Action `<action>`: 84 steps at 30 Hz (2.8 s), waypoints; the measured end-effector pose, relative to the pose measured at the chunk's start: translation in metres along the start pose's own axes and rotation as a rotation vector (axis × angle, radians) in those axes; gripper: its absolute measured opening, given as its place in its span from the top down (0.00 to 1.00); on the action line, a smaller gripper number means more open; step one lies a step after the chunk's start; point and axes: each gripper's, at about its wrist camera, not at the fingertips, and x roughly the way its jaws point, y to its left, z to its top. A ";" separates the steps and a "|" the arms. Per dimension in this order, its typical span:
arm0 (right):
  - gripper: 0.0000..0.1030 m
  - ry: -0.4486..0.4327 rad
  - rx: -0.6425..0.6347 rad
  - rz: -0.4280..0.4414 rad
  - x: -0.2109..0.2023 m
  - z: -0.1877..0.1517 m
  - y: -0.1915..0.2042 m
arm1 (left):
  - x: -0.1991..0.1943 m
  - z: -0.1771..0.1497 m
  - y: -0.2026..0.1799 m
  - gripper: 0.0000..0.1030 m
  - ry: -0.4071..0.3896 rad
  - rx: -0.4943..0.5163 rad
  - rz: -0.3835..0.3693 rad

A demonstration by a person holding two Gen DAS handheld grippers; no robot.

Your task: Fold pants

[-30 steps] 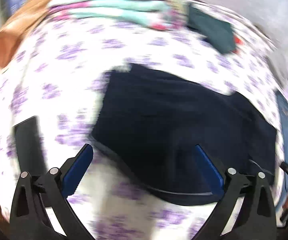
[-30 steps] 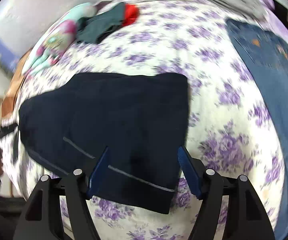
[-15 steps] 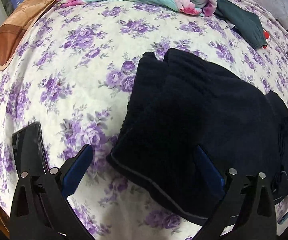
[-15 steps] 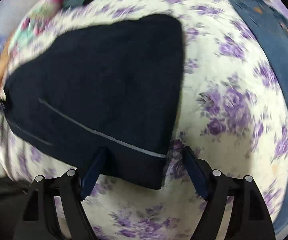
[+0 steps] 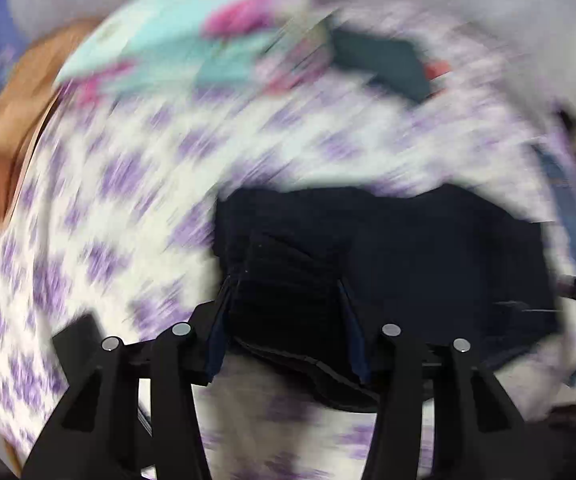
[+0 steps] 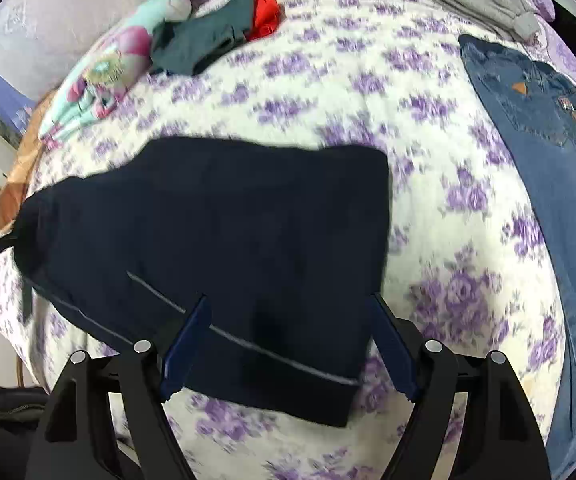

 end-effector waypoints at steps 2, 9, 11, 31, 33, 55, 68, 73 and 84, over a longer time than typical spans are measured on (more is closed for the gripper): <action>0.23 -0.024 0.009 0.028 -0.004 0.004 0.002 | -0.027 0.010 -0.036 0.54 -0.048 0.065 -0.101; 0.23 -0.017 0.040 0.078 -0.001 0.005 0.009 | 0.048 0.012 -0.137 0.14 0.105 0.153 -0.343; 0.23 -0.013 0.038 0.090 -0.002 0.003 0.010 | 0.090 0.002 -0.153 0.17 0.260 0.136 -0.247; 0.16 -0.025 -0.548 0.187 0.011 0.025 0.192 | -0.015 0.006 0.032 0.05 -0.032 -0.175 0.143; 0.15 -0.020 -0.623 0.174 0.024 0.031 0.215 | -0.007 0.000 0.059 0.05 -0.017 -0.234 0.188; 0.83 -0.096 -0.376 0.447 -0.023 0.086 0.168 | 0.002 -0.016 0.007 0.06 0.036 -0.138 -0.117; 0.41 -0.070 0.422 0.211 -0.001 0.032 -0.067 | 0.078 -0.012 -0.152 0.05 0.196 0.211 -0.238; 0.29 -0.051 0.261 0.206 -0.005 0.025 -0.036 | 0.093 -0.027 -0.173 0.05 0.239 0.289 -0.203; 0.82 -0.049 0.112 0.347 -0.012 0.044 0.003 | 0.093 -0.029 -0.153 0.05 0.253 0.207 -0.190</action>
